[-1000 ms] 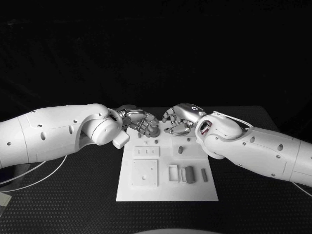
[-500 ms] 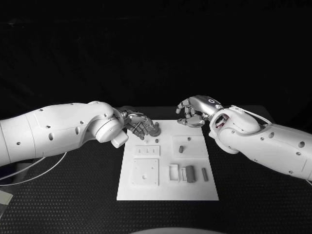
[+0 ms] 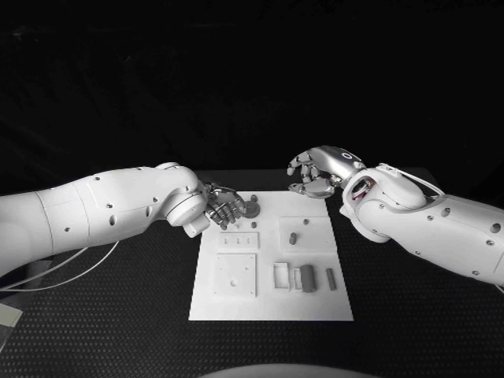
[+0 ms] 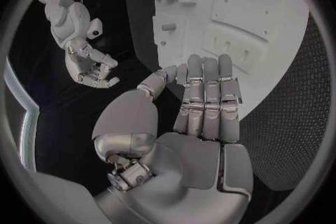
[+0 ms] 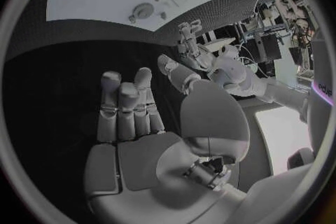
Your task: Assemble the parts on the task board
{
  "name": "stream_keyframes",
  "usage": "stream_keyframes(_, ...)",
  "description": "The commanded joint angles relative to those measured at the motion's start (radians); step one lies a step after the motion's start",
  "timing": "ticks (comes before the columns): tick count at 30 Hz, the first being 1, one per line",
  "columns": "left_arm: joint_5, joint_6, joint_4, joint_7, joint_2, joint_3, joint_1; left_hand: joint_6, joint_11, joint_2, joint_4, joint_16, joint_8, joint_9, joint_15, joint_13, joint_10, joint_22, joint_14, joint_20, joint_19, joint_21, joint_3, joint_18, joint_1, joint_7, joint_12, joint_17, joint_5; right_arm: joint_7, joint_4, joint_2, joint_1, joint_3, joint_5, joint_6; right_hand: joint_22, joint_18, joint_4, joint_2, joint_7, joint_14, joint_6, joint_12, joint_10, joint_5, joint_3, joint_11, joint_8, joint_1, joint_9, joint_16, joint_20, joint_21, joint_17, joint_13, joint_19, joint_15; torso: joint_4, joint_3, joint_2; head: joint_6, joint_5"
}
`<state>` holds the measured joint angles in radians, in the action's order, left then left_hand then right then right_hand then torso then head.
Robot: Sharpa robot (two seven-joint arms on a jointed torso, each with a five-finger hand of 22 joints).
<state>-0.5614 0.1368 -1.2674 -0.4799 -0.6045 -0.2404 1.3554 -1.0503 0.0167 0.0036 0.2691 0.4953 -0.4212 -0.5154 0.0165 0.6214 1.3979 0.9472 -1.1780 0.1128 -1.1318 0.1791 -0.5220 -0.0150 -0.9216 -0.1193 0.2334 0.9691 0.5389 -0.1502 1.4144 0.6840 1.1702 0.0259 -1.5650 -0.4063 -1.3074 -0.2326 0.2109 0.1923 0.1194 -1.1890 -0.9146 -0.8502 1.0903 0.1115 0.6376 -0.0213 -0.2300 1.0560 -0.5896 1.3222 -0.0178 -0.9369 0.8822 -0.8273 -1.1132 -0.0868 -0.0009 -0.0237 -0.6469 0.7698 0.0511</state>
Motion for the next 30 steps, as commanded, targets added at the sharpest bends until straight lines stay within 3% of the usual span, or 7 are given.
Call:
stream_keyframes(1,-0.051,-0.054,0.014,-0.034,0.014,0.001,-0.006,-0.076,0.004,0.000,-0.009,0.013,-0.009,-0.008,0.002,0.008,0.008,0.011,-0.010,0.004,-0.008,0.008,0.001,0.001,0.010,0.065,0.014,0.001,-0.006,0.006,0.005,0.001,0.001,0.001,0.003,0.000,-0.005,-0.029,-0.003,0.001,0.016,0.002,0.005,0.005,-0.002,0.001,0.002,-0.001,0.002,0.008,0.000,-0.006,-0.002,0.005,0.000,-0.001,-0.001,0.000,0.0002,0.0007,-0.001,0.006,-0.001)
stream_keyframes(11,-0.127,-0.080,0.055,-0.055,0.054,0.001,-0.027,-0.089,0.020,0.005,-0.022,0.083,-0.056,-0.031,0.017,0.047,0.006,0.061,-0.019,0.018,-0.024,0.035,-0.004,-0.001,0.023,0.080,0.089,-0.003,-0.004,0.006,0.010,-0.002,0.001,0.002,0.003,0.012,-0.005,-0.029,-0.004,0.001,0.016,0.002,0.005,0.005,-0.002,0.001,0.002,-0.001,0.002,0.008,0.000,-0.007,-0.002,0.006,0.000,-0.001,-0.001,0.000,-0.0002,0.0006,-0.001,0.017,0.000)
stream_keyframes(21,-0.249,-0.087,0.071,-0.060,0.071,0.002,-0.040,-0.083,0.021,0.011,-0.015,0.096,-0.064,-0.034,0.018,0.052,-0.003,0.072,-0.013,0.020,-0.022,0.038,-0.008,-0.001,0.019,0.080,0.103,-0.009,-0.005,0.006,0.011,-0.003,0.001,0.002,0.003,0.017,-0.005,-0.029,-0.007,0.000,0.016,0.003,0.005,0.006,-0.002,0.001,0.001,-0.001,0.002,0.005,0.000,-0.008,-0.001,0.006,0.000,-0.001,-0.001,0.000,0.0006,0.0017,-0.001,0.028,-0.005)
stream_keyframes(30,-0.308,-0.099,0.101,-0.070,0.094,0.002,-0.063,-0.082,0.022,0.018,-0.009,0.111,-0.072,-0.038,0.019,0.057,-0.006,0.083,-0.012,0.021,-0.022,0.041,-0.010,-0.001,0.019,0.081,0.116,-0.014,-0.001,0.006,0.012,-0.004,0.001,0.003,0.004,0.021,-0.005,-0.029,-0.008,-0.001,0.016,0.003,0.005,0.006,-0.002,0.001,0.001,-0.001,0.002,0.005,0.000,-0.008,-0.001,0.006,-0.001,-0.001,0.000,0.000,0.0011,0.0007,-0.001,0.036,-0.003)
